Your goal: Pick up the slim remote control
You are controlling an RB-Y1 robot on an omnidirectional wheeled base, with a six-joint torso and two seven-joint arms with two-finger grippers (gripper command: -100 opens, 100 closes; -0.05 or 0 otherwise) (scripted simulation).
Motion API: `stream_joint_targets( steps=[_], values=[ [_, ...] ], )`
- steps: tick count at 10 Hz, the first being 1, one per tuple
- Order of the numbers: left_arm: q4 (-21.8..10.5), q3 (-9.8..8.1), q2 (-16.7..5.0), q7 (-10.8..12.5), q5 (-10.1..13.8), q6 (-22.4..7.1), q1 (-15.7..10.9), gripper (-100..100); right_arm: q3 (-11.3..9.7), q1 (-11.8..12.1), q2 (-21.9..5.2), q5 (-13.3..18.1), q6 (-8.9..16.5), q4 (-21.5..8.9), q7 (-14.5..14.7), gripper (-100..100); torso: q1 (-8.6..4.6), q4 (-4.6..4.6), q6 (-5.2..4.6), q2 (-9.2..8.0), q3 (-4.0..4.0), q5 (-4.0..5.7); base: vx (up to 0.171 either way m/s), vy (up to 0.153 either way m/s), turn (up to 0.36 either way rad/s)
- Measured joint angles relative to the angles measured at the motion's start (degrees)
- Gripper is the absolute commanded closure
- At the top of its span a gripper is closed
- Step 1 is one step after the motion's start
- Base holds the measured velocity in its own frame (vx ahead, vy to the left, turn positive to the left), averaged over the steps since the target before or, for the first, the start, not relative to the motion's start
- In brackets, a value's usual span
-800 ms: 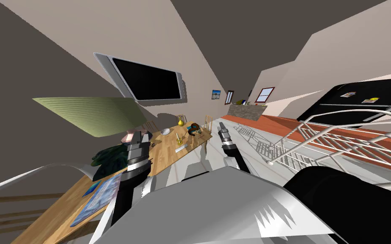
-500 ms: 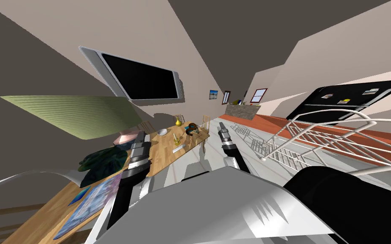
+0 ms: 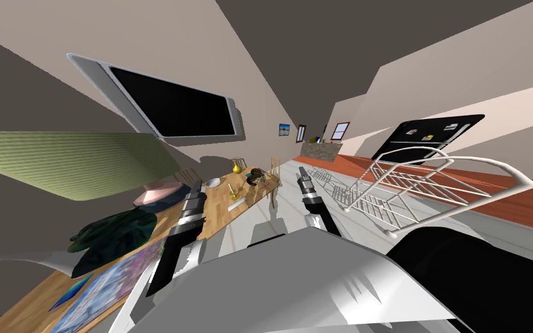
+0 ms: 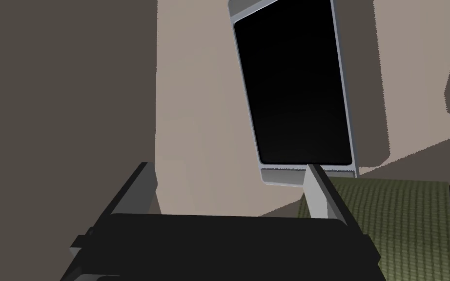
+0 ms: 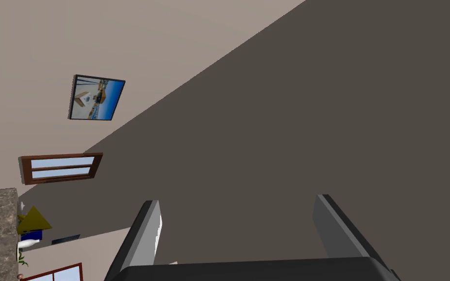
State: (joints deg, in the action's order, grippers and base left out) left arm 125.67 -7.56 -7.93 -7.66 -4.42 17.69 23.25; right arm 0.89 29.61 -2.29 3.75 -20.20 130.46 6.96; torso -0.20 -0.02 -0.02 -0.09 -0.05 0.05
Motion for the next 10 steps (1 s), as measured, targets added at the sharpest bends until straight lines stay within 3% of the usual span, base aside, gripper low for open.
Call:
stream_joint_targets(
  steps=[5, 10],
  values=[
    [-3.85, -2.53, -2.2, 0.74, 1.1, -6.81, -1.87, -100, 0.0, 0.0, 0.0, 0.0, 0.0, 0.0, 0.0, 0, -0.08, -0.01, 0.0, -0.03, -0.02, 0.02, -0.022, -0.069, -0.114],
    [-6.9, -5.26, -4.33, 1.74, 2.35, -15.51, -4.65, -100, 0.01, 0.01, 0.0, 0.0, 0.0, 0.0, 0.0, 0, 0.02, 0.0, 0.04, -0.01, -0.01, 0.01, -0.012, -0.06, -0.127]
  ],
)
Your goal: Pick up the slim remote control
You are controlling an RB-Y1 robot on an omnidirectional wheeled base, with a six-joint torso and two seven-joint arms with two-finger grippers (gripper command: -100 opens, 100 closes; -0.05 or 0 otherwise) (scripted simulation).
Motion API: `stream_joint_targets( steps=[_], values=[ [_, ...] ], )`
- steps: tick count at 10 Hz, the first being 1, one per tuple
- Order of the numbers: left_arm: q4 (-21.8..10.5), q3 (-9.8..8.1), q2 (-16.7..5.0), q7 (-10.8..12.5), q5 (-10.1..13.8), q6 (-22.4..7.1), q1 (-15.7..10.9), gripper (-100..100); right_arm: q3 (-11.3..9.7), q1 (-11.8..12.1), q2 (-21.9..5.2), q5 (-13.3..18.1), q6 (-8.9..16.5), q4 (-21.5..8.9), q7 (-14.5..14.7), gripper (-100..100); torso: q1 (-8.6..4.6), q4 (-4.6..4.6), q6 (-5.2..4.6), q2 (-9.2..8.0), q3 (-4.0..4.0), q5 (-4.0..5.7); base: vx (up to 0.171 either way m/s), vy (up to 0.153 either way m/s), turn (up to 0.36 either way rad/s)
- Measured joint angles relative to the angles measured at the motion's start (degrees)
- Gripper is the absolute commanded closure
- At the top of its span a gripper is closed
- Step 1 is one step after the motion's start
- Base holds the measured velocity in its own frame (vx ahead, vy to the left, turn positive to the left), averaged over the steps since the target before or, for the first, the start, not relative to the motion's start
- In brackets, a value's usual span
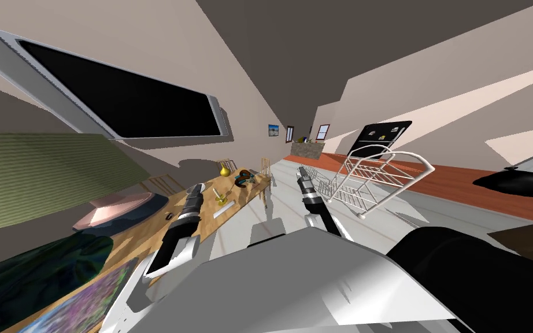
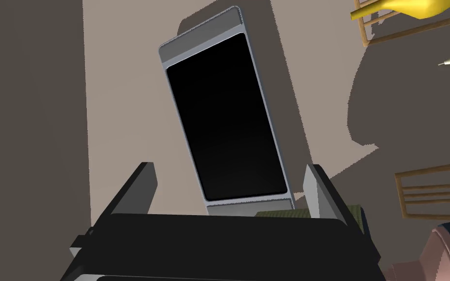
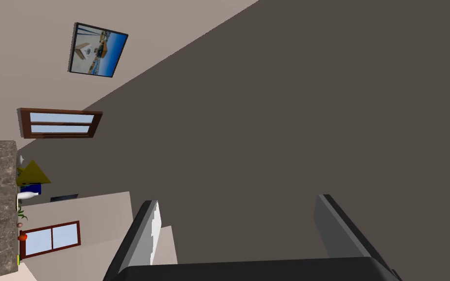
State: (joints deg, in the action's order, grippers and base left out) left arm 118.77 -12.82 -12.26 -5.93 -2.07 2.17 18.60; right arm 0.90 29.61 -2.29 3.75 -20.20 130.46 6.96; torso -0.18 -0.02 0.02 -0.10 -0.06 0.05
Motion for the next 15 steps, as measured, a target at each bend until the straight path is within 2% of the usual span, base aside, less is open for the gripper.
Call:
stream_joint_targets(
  steps=[1, 3, 9, 10, 11, 13, 15],
  values=[
    [-1.81, -0.61, -0.1, 0.18, 0.26, -0.65, 0.15, -100, 0.0, -0.01, 0.0, 0.0, 0.0, 0.0, 0.0, 0, -0.04, 0.01, -0.02, 0.0, 0.01, 0.0, -0.011, -0.059, -0.07],
    [-2.37, -1.07, -0.38, 0.26, 0.41, -3.27, -0.82, -100, 0.01, 0.0, 0.0, 0.0, 0.0, 0.0, 0.0, 0, 0.11, 0.0, 0.02, 0.02, 0.01, -0.02, -0.005, -0.033, -0.083],
    [-8.03, -4.58, -2.18, 1.3, 1.9, -13.07, -4.41, -100, 0.0, 0.01, 0.0, 0.0, 0.0, 0.0, 0.0, 0, 0.04, 0.01, 0.02, 0.03, 0.02, -0.01, -0.002, -0.046, -0.086],
    [-7.97, -4.63, -1.98, 1.28, 1.84, -14.27, -4.36, -100, 0.01, 0.01, 0.0, 0.0, 0.0, 0.0, 0.0, 0, 0.12, 0.0, 0.03, 0.02, 0.01, -0.02, 0.003, -0.038, -0.162],
    [-9.91, -5.29, -2.05, 1.36, 1.98, -15.21, -5.16, -100, 0.0, 0.0, 0.0, 0.0, 0.0, 0.0, 0.0, 0, 0.1, 0.01, -0.02, 0.04, 0.03, -0.03, 0.008, -0.035, -0.081],
    [-11.18, -6.64, -2.96, 1.9, 2.79, -18.83, -6.19, -100, 0.0, 0.0, 0.0, 0.0, 0.0, 0.0, 0.0, 0, 0.07, 0.02, -0.01, 0.07, 0.04, -0.02, 0.01, -0.041, -0.101],
    [-12.14, -7.19, -3.15, 2.15, 3.17, -21.29, -6.15, -100, 0.01, 0.01, -0.01, 0.0, 0.0, 0.0, 0.0, 0, 0.18, 0.01, 0.03, 0.03, 0.02, -0.03, 0.003, -0.017, -0.066]
  ],
)
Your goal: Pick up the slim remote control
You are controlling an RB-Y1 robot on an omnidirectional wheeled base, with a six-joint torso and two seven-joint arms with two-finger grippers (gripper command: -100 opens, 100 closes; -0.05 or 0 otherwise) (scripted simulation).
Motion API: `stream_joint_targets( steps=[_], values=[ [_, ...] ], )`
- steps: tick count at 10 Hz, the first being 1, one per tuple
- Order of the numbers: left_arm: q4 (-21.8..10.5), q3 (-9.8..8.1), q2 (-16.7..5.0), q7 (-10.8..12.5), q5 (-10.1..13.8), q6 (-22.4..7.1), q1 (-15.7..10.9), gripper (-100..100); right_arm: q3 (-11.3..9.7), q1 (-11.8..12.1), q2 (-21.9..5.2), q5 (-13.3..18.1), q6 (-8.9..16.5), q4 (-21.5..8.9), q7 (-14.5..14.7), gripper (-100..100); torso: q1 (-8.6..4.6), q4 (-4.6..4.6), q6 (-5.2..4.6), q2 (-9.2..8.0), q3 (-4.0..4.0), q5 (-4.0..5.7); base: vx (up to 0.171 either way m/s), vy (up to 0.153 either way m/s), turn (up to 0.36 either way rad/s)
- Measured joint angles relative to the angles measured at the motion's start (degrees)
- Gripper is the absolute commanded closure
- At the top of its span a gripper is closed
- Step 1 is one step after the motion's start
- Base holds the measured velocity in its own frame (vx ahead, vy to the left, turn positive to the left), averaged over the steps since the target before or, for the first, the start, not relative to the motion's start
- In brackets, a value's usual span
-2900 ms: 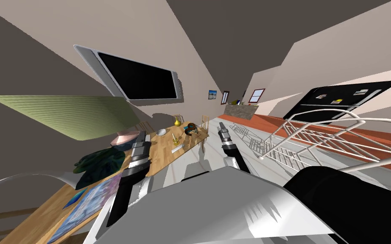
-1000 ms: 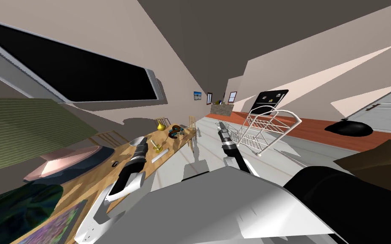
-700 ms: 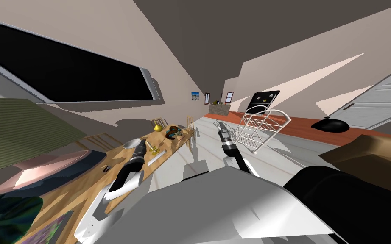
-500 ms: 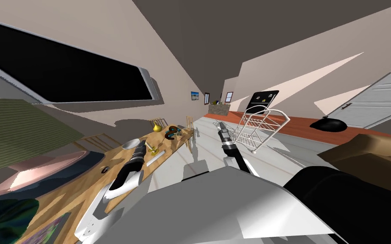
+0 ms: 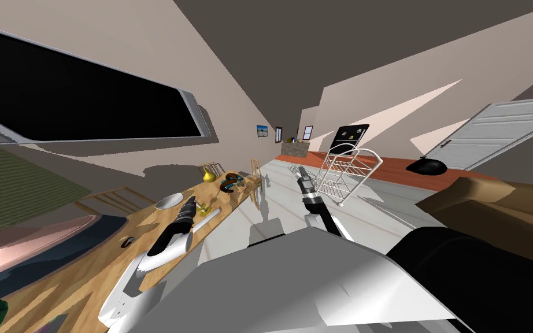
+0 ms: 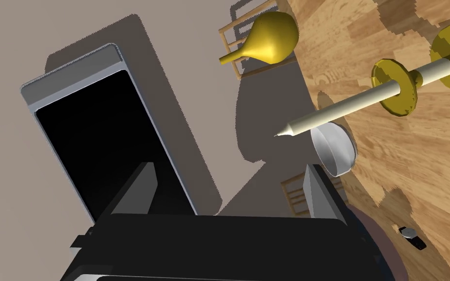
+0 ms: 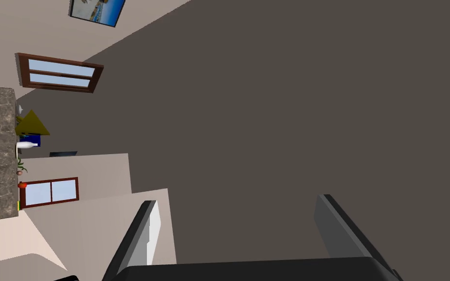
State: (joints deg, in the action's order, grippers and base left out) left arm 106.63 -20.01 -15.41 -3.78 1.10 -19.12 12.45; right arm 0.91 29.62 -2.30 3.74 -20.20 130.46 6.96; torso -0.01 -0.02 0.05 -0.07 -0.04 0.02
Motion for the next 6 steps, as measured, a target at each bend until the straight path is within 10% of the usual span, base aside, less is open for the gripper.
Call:
stream_joint_targets(
  steps=[6],
  values=[
    [-5.86, -3.28, -1.08, 0.88, 1.34, -8.83, -3.35, -100, 0.0, 0.0, 0.0, 0.0, 0.0, 0.0, 0.0, 0, 0.0, 0.01, -0.03, 0.04, 0.02, 0.0, 0.013, -0.018, -0.075]
  ],
)
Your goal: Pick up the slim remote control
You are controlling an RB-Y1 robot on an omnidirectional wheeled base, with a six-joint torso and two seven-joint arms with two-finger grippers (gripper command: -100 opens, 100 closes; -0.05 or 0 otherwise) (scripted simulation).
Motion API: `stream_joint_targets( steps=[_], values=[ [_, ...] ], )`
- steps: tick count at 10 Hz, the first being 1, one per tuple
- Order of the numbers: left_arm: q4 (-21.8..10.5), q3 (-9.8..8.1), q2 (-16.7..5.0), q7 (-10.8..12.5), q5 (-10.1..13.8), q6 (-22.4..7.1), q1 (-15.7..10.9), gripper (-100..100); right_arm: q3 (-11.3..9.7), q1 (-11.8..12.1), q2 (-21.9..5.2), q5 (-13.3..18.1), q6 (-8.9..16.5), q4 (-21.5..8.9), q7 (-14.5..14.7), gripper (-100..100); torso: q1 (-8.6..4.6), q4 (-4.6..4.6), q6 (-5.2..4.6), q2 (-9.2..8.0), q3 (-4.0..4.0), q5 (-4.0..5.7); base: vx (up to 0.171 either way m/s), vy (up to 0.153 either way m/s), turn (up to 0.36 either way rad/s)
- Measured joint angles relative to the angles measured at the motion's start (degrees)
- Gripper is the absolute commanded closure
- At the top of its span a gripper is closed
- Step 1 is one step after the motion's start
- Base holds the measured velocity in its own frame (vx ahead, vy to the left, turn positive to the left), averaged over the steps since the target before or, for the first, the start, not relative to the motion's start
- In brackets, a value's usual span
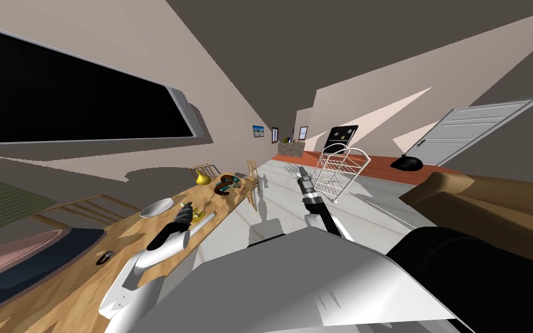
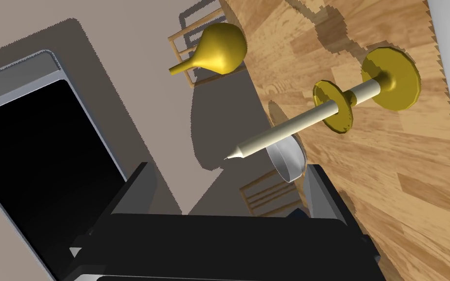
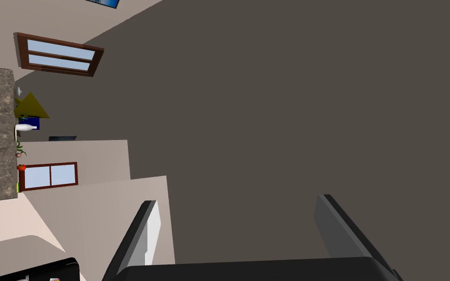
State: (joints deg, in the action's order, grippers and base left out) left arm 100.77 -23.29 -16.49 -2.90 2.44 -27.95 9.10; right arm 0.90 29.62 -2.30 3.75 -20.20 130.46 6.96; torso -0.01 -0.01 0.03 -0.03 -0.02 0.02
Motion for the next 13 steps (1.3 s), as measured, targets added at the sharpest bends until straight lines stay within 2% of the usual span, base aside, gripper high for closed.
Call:
stream_joint_targets(
  steps=[1, 2, 9, 11, 12, 13],
  values=[
    [-0.58, -0.45, -0.24, 0.16, 0.27, -1.79, -0.43, -100, 0.0, 0.01, 0.0, 0.0, 0.0, 0.0, 0.0, 0, 0.02, 0.0, 0.03, 0.01, 0.01, 0.0, 0.026, -0.012, -0.095],
    [-3.14, -1.23, -0.41, 0.35, 0.48, -2.74, -1.47, -100, 0.0, 0.0, 0.0, 0.0, 0.0, 0.0, 0.0, 0, 0.03, 0.01, 0.01, 0.05, 0.03, -0.01, 0.023, -0.009, -0.057],
    [-6.88, -4.22, -0.96, 1.25, 1.7, -13.39, -3.75, -100, 0.01, 0.01, 0.0, 0.0, 0.0, 0.0, 0.0, 0, 0.08, 0.01, 0.04, 0.03, 0.02, -0.02, 0.019, 0.004, -0.055],
    [-9.28, -5.42, -1.34, 1.65, 2.07, -16.87, -5.3, -100, 0.01, 0.01, 0.0, 0.0, 0.0, 0.0, 0.0, 0, 0.13, 0.02, 0.04, 0.06, 0.04, -0.03, 0.031, 0.02, -0.05],
    [-12.23, -6.16, -1.77, 1.82, 2.36, -17.87, -6.58, -100, 0.01, 0.01, 0.0, 0.0, 0.0, 0.0, 0.0, 0, 0.16, 0.02, 0.03, 0.08, 0.05, -0.04, 0.031, 0.018, -0.047],
    [-13.16, -6.61, -1.95, 1.94, 2.63, -19.06, -6.96, -100, 0.01, 0.01, 0.0, 0.0, 0.0, 0.0, 0.0, 0, 0.14, 0.02, 0.04, 0.07, 0.04, -0.03, 0.014, 0.008, -0.002]
  ],
)
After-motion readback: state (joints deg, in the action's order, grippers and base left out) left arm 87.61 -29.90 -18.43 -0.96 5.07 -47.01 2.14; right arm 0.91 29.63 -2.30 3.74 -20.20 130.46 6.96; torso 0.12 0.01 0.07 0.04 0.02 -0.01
